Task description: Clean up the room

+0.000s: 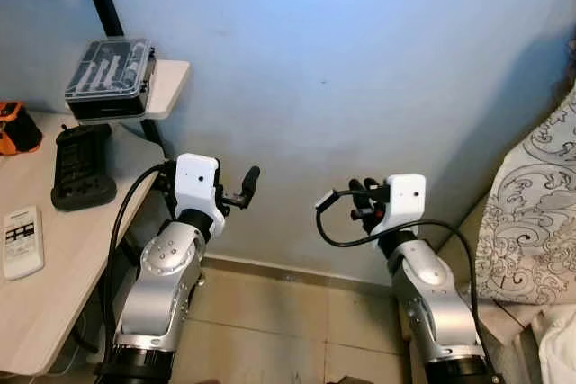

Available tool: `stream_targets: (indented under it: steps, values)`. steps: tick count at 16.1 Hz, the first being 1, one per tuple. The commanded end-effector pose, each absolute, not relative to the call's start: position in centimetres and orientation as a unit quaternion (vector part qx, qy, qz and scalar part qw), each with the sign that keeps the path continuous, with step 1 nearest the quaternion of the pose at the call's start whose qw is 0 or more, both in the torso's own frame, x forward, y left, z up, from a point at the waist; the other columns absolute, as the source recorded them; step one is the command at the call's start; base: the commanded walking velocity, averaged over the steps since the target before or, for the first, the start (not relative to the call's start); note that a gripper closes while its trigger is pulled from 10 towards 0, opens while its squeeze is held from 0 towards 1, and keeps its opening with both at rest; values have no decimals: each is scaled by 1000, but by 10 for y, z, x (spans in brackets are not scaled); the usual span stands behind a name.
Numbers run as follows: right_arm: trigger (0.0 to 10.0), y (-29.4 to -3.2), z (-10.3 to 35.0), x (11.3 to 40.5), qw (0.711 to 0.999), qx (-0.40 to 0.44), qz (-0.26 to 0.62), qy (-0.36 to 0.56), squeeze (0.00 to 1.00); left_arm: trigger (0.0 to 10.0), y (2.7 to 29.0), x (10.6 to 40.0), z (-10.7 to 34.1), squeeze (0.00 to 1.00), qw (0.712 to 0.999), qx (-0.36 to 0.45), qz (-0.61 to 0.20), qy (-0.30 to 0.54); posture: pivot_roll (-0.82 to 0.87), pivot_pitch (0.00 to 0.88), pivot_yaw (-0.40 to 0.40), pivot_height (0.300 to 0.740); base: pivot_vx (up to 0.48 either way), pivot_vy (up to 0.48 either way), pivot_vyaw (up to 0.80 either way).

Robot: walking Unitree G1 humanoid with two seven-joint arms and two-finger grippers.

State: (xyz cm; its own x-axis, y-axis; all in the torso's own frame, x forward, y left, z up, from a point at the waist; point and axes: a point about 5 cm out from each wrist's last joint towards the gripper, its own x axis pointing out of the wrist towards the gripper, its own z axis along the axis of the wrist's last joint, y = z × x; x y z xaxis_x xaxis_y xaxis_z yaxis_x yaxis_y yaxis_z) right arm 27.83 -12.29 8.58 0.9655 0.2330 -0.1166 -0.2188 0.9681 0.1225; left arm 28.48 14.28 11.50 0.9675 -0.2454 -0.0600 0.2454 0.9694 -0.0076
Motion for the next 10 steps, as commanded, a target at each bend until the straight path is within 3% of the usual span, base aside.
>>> stream_targets:
  steps: [1, 2, 5, 8, 10]
  values:
    - [10000, -122, 87, 280, 990, 58, 115, 60, 0, 10000, 142, 287, 116, 0, 991, 3, -127, 29, 22, 0, -30, 740, 0, 0, 0]
    - [10000, -123, 87, 281, 990, 58, 115, 60, 0, 10000, 142, 288, 116, 0, 991, 3, -128, 29, 22, 0, -31, 740, 0, 0, 0]
    - [10000, -122, 86, 283, 989, 62, 116, 66, 0, 10000, 142, 289, 117, 0, 991, 4, -129, 26, 20, 0, -28, 740, 0, 0, -771]
    - [10000, -123, 87, 284, 990, 58, 110, 59, 0, 10000, 140, 291, 119, 0, 991, 9, -134, 20, 16, 0, -21, 740, 0, 0, 0]
    - [10000, -125, 87, 283, 991, 58, 108, 60, 0, 10000, 139, 291, 119, 0, 990, 8, -136, 20, 12, 0, -24, 740, 0, 0, -681]
